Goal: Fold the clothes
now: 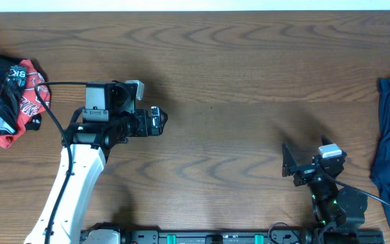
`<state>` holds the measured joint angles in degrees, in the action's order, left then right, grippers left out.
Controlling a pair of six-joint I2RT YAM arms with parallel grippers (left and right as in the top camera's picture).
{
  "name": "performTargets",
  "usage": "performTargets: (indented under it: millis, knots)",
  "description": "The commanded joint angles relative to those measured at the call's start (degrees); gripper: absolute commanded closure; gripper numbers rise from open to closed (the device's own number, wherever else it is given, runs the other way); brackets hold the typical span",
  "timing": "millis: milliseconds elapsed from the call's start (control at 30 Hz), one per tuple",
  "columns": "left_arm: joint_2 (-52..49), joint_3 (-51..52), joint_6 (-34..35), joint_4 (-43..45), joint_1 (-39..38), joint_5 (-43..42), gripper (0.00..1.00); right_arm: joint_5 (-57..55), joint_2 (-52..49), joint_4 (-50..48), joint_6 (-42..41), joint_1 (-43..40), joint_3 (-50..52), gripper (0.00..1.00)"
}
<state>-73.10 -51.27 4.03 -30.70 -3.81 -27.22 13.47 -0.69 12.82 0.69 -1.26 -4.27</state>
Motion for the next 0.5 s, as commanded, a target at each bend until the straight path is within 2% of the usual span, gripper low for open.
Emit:
performTargets:
  millis: [0,200,467]
  knots:
    - [-0.26,-1.16,-1.22,-0.31,0.20,1.36,0.02,-0.13,0.20,0.11,0.68,0.48,0.20,0.01]
    - [0.59,-1.16,-4.44,-0.55,0.22,1.60,0.02,-0.13,0.20,0.11,0.68,0.48,0.20,0.01]
    - [9.09,-1.16,-4.35,-2.99,0.22,10.38,0.02,-0.13,0.20,0.11,0.68,0.48,0.20,0.01]
